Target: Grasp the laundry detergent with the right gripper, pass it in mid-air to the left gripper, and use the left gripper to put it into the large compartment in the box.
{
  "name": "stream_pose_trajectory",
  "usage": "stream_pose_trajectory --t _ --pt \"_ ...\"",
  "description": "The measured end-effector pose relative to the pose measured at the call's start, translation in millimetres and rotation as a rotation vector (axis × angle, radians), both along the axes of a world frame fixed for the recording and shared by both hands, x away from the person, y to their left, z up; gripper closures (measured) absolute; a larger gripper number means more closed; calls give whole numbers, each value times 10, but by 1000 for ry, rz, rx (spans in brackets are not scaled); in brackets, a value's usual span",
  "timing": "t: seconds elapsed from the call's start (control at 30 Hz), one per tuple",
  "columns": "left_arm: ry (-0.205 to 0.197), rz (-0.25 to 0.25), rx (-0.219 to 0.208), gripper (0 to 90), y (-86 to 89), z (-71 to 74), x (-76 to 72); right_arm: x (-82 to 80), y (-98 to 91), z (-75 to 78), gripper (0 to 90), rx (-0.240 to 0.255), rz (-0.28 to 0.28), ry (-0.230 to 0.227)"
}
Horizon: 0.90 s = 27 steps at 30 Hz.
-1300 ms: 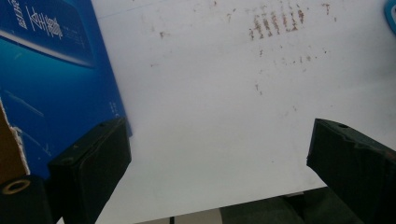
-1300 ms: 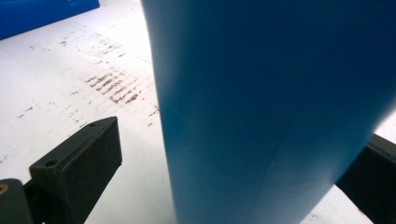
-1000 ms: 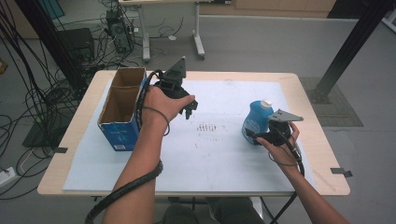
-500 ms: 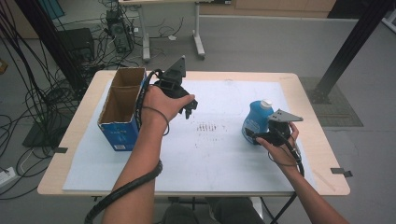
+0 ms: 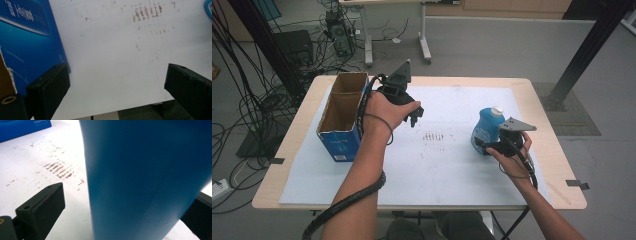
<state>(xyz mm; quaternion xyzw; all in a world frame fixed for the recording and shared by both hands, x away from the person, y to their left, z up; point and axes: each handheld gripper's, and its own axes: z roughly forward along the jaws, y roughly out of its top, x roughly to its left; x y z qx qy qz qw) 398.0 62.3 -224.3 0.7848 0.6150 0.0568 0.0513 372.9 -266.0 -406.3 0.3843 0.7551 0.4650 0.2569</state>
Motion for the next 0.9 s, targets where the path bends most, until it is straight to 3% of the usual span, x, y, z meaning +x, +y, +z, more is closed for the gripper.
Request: stream_pose_trajectory --t 0.9 --pt "-3 -5 -2 66 -13 30 -8 -5 23 7 7 3 1 -21"
